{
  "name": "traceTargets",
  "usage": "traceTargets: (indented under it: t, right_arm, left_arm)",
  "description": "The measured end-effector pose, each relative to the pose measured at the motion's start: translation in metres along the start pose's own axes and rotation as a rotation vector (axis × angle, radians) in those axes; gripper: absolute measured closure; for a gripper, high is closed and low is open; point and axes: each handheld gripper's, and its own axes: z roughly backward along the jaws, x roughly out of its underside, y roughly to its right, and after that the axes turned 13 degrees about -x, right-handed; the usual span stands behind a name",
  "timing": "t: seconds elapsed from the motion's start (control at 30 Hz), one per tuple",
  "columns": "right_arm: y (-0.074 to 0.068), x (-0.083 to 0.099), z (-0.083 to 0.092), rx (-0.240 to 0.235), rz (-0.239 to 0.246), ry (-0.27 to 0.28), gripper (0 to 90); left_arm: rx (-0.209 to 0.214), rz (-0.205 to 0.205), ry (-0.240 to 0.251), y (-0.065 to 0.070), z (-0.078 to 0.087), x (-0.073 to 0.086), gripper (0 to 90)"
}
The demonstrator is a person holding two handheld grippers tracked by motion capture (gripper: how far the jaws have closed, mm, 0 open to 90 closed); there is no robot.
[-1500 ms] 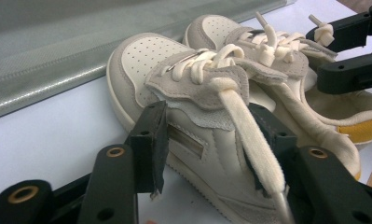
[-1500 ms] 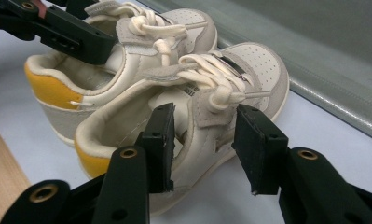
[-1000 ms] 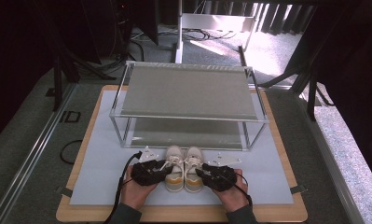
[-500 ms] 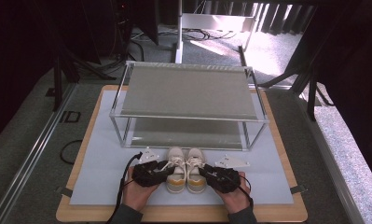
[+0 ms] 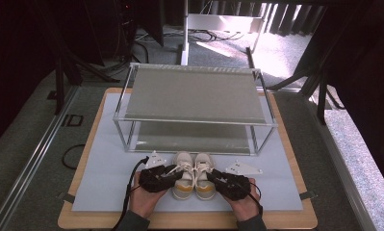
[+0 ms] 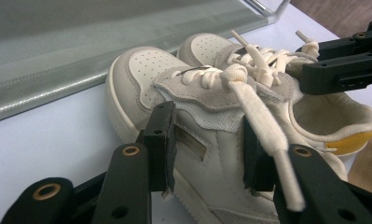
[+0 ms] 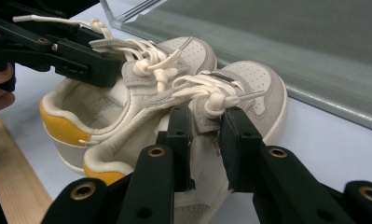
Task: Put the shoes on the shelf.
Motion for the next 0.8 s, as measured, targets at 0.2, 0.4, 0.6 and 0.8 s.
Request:
traceTargets:
  t: [0.2, 0.4, 0.6, 0.8]
  right_arm:
    - [0.003, -0.002, 0.004, 0.000, -0.009, 0.020, 74.7]
    - [0.007, -0.006, 0.006, 0.002, -0.018, 0.042, 74.6]
    - [0.013, -0.010, 0.007, 0.008, -0.025, 0.061, 74.7]
    - [0.018, -0.015, 0.004, 0.014, -0.034, 0.073, 74.6]
  left_arm:
    - [-0.001, 0.006, 0.015, 0.002, 0.000, -0.005, 60.0]
    - [0.001, 0.024, 0.033, 0.001, -0.004, -0.011, 60.0]
    - [0.000, 0.032, 0.038, -0.001, -0.007, -0.018, 60.1]
    - [-0.006, 0.046, 0.046, -0.005, -0.012, -0.023, 60.1]
